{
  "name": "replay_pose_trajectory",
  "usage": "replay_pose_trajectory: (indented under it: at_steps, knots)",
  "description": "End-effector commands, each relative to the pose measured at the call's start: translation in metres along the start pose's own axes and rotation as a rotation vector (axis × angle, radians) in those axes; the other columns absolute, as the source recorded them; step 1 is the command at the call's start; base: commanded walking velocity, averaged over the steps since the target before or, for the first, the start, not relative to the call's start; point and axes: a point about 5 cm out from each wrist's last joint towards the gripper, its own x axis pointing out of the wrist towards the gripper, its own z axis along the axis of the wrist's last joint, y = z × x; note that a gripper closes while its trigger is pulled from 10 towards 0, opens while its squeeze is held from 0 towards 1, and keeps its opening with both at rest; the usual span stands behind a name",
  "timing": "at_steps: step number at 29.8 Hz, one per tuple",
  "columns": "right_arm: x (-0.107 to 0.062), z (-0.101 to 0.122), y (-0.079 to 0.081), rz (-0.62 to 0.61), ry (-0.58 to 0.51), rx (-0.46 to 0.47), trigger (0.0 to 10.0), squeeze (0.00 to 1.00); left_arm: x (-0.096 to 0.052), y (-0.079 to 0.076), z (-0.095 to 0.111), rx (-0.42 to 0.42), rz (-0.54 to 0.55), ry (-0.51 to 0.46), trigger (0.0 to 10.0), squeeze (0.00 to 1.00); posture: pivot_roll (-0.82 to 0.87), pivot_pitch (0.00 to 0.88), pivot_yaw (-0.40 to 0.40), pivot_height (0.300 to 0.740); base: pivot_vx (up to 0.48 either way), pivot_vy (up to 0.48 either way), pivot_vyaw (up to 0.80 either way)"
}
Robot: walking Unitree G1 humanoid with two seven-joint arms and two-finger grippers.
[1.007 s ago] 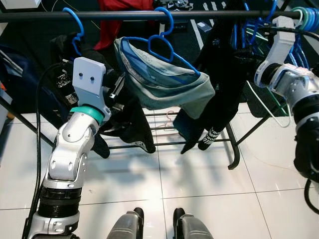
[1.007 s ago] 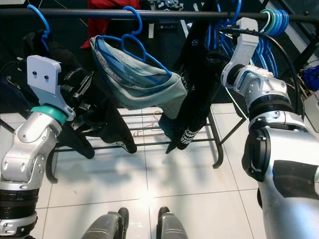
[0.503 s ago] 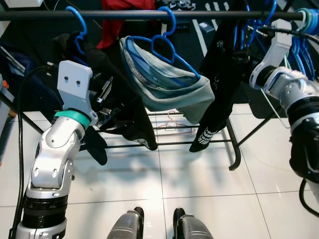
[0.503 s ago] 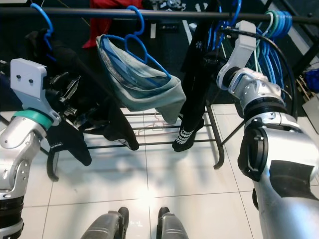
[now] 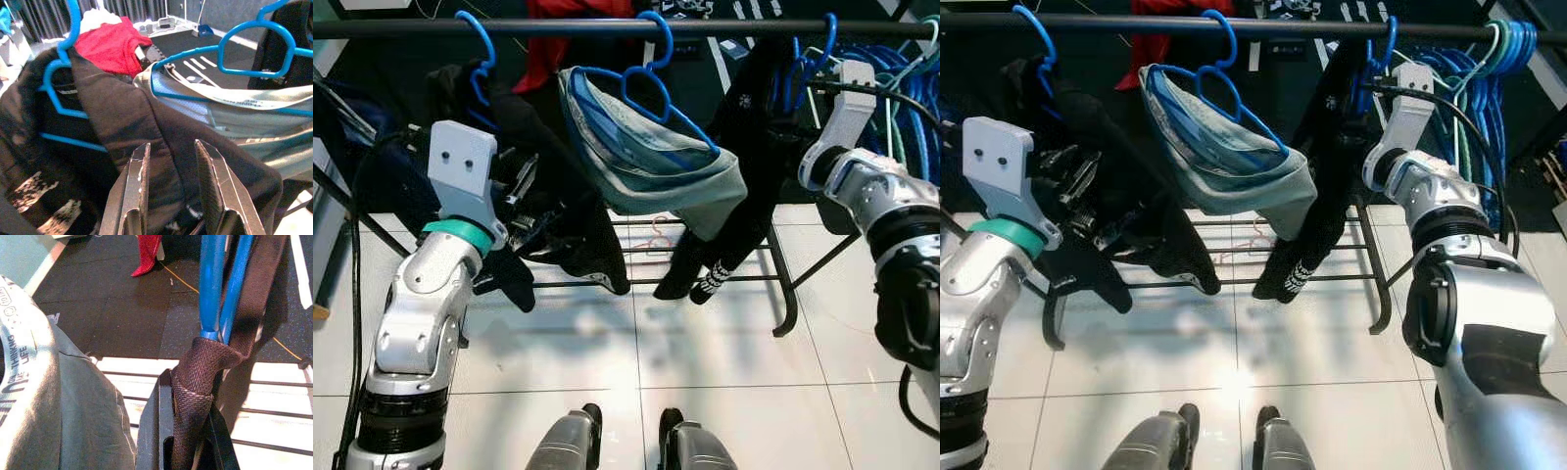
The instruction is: Hang hanger
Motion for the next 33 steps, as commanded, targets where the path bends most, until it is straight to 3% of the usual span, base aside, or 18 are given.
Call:
replay_pose_trajectory:
  at_steps: [1,2,7,8,9,11,15,16,22,24,25,28,29,31,32,33]
  knots:
    - [-0.003,0.001,-0.004,-0.007,0.007,-0.001,10.0,0.00,0.000,-0.003,-0.005,-0.007,-0.011,0.011,10.0,0.00,0.08,0.177,0.055,0.740,0.000,0.000,0.00]
    - [-0.005,0.001,-0.010,-0.061,0.003,-0.054,10.0,0.00,0.002,-0.005,-0.004,-0.020,-0.002,0.003,10.0,0.00,0.07,0.170,0.038,0.740,0.000,0.000,0.00]
    - [-0.005,0.001,-0.011,-0.084,-0.003,-0.086,10.0,0.00,0.002,-0.005,-0.003,-0.024,0.002,0.002,10.0,0.00,0.07,0.171,0.039,0.740,0.000,0.000,0.00]
    - [-0.005,0.002,-0.012,-0.101,-0.024,-0.125,10.0,1.00,0.002,-0.008,-0.005,-0.030,-0.002,0.005,10.0,0.00,0.05,0.170,0.044,0.740,0.000,0.000,0.00]
    - [-0.005,0.011,-0.011,-0.120,-0.072,-0.190,10.0,1.00,0.003,-0.012,-0.007,-0.037,-0.011,0.006,10.0,0.00,0.03,0.163,0.046,0.740,0.000,0.000,0.00]
    - [-0.005,0.011,-0.011,-0.120,-0.072,-0.190,10.0,1.00,0.003,-0.012,-0.007,-0.037,-0.011,0.006,10.0,0.00,0.03,0.163,0.046,0.740,0.000,0.000,0.00]
    - [-0.006,0.028,-0.007,-0.136,-0.169,-0.280,10.0,1.00,0.006,-0.018,-0.008,-0.052,-0.026,0.004,10.0,0.00,0.02,0.159,0.048,0.740,0.000,0.000,0.00]
    - [-0.005,0.032,-0.002,-0.114,-0.224,-0.323,10.0,0.00,0.010,-0.022,-0.007,-0.067,-0.038,-0.002,10.0,0.00,0.00,0.156,0.052,0.740,0.000,0.000,0.00]
    - [-0.005,0.027,0.003,-0.082,-0.269,-0.328,10.0,0.00,0.013,-0.027,-0.007,-0.081,-0.055,-0.007,10.0,0.00,-0.02,0.154,0.056,0.740,0.000,0.000,0.00]
    - [-0.006,0.018,0.008,-0.048,-0.309,-0.324,10.0,0.00,0.016,-0.032,-0.007,-0.092,-0.072,-0.010,10.0,0.00,-0.04,0.154,0.063,0.740,0.000,0.000,0.00]
    - [-0.015,-0.010,0.022,-0.055,-0.347,-0.365,10.0,0.00,0.017,-0.038,-0.009,-0.101,-0.108,-0.006,10.0,0.00,-0.07,0.158,0.079,0.740,0.000,0.000,0.00]
    - [-0.015,-0.010,0.022,-0.055,-0.347,-0.365,10.0,0.00,0.017,-0.038,-0.009,-0.101,-0.108,-0.006,10.0,0.00,-0.07,0.158,0.079,0.740,0.000,0.000,0.00]
    - [-0.033,-0.041,0.043,-0.079,-0.382,-0.386,10.0,0.00,0.016,-0.042,-0.011,-0.109,-0.138,0.002,10.0,0.00,-0.09,0.160,0.093,0.740,0.000,0.000,0.00]
    - [-0.033,-0.041,0.043,-0.079,-0.382,-0.386,10.0,0.00,0.016,-0.042,-0.011,-0.109,-0.138,0.002,10.0,0.00,-0.09,0.160,0.093,0.740,0.000,0.000,0.00]
    - [-0.057,-0.065,0.064,-0.114,-0.423,-0.395,10.0,0.00,0.016,-0.044,-0.014,-0.117,-0.158,0.014,10.0,0.00,-0.12,0.157,0.104,0.740,0.000,0.000,0.00]
    - [-0.057,-0.065,0.064,-0.114,-0.423,-0.395,10.0,0.00,0.016,-0.044,-0.014,-0.117,-0.158,0.014,10.0,0.00,-0.12,0.157,0.104,0.740,0.000,0.000,0.00]
